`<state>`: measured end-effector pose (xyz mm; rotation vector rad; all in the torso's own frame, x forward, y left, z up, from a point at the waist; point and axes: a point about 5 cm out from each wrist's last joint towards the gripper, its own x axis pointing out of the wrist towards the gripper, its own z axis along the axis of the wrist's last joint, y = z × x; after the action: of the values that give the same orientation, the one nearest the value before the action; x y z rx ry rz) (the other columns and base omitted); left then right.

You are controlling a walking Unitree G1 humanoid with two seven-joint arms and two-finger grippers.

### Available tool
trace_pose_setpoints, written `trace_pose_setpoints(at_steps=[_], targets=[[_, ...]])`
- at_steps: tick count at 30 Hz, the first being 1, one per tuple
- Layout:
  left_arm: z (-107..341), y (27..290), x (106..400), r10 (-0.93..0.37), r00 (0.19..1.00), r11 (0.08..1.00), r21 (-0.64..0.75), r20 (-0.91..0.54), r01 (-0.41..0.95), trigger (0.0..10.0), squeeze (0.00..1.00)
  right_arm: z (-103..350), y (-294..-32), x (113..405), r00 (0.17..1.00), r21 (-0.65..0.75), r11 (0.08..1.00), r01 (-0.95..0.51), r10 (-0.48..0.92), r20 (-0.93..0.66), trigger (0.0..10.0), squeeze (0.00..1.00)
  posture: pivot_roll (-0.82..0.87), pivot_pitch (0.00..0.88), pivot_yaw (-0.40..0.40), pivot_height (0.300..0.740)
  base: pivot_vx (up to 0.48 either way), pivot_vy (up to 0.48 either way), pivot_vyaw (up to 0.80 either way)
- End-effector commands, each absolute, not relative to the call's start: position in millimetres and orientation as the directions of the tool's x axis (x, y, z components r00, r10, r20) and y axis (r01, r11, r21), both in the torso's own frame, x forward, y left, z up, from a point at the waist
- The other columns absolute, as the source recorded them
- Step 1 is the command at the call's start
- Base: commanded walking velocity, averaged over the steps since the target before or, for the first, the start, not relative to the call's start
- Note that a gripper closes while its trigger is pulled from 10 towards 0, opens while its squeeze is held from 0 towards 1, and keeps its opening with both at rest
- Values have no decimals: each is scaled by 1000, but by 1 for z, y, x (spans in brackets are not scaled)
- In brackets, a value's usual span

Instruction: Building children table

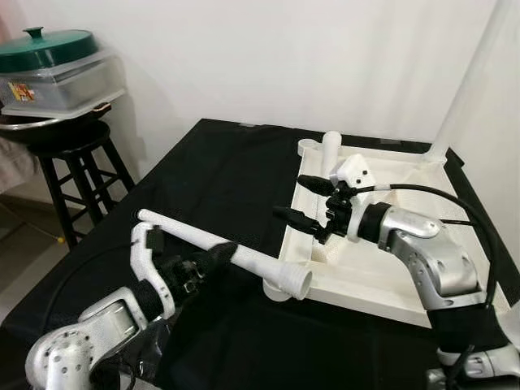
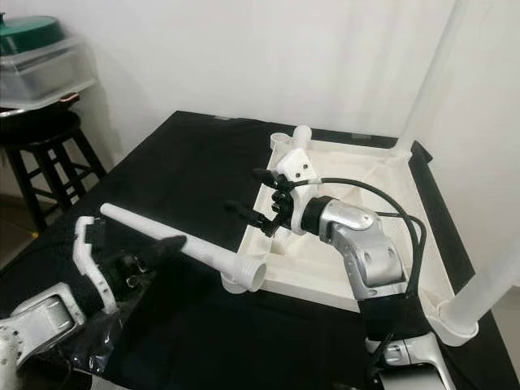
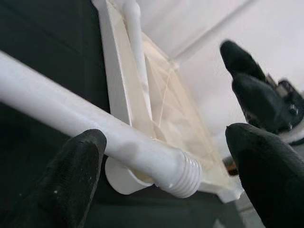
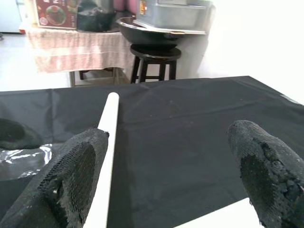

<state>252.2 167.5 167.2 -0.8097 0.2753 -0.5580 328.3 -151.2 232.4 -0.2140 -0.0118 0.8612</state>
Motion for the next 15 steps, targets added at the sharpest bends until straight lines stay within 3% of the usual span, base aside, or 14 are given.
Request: trace_pose_setpoints(at_steps=[1, 3, 4, 5, 6, 7, 8, 10, 11, 15], targets=[[159, 172, 249, -555, 830, 530, -792, -52, 304, 10000, 1000, 231, -153, 329, 665, -187, 644, -742, 743, -76, 10000, 1000, 18, 0, 8, 740, 0, 0, 0], [152, 177, 247, -544, 834, 525, -813, -92, 253, 10000, 1000, 230, -153, 329, 671, -184, 650, -737, 738, -76, 10000, 1000, 20, 0, 9, 740, 0, 0, 0], [145, 177, 245, -542, 830, 522, -827, -134, 207, 10000, 1000, 229, -152, 329, 671, -182, 652, -736, 737, -76, 10000, 937, 19, 0, 10, 740, 0, 0, 0], [145, 177, 245, -542, 830, 522, -827, -134, 207, 10000, 1000, 229, -152, 329, 671, -182, 652, -736, 737, -76, 10000, 937, 19, 0, 10, 740, 0, 0, 0], [140, 175, 245, -543, 823, 520, -837, -168, 173, 10000, 910, 229, -151, 329, 671, -180, 652, -737, 738, -76, 10000, 847, 19, 0, 10, 740, 0, 0, 0], [134, 173, 245, -549, 812, 515, -845, -199, 142, 10000, 639, 228, -151, 328, 671, -179, 651, -737, 738, -76, 10000, 686, 15, 0, 14, 740, 0, 0, 0], [131, 169, 248, -553, 805, 504, -856, -215, 117, 10000, 302, 228, -150, 328, 671, -178, 652, -737, 738, -76, 10000, 659, 15, 0, 14, 740, 0, 0, 0], [130, 167, 250, -555, 801, 494, -864, -224, 101, 10000, 302, 228, -150, 328, 671, -178, 653, -737, 737, -75, 10000, 659, 15, 0, 14, 740, 0, 0, 0], [132, 163, 254, -559, 799, 482, -870, -220, 98, 10000, 0, 228, -150, 328, 673, -178, 654, -735, 736, -74, 10000, 651, 13, 0, 16, 740, 0, 0, 0], [136, 157, 265, -553, 805, 450, -890, -216, 70, 10000, 0, 229, -151, 328, 679, -178, 660, -729, 731, -70, 10000, 643, 10, 0, 22, 740, 0, 0, 0]])
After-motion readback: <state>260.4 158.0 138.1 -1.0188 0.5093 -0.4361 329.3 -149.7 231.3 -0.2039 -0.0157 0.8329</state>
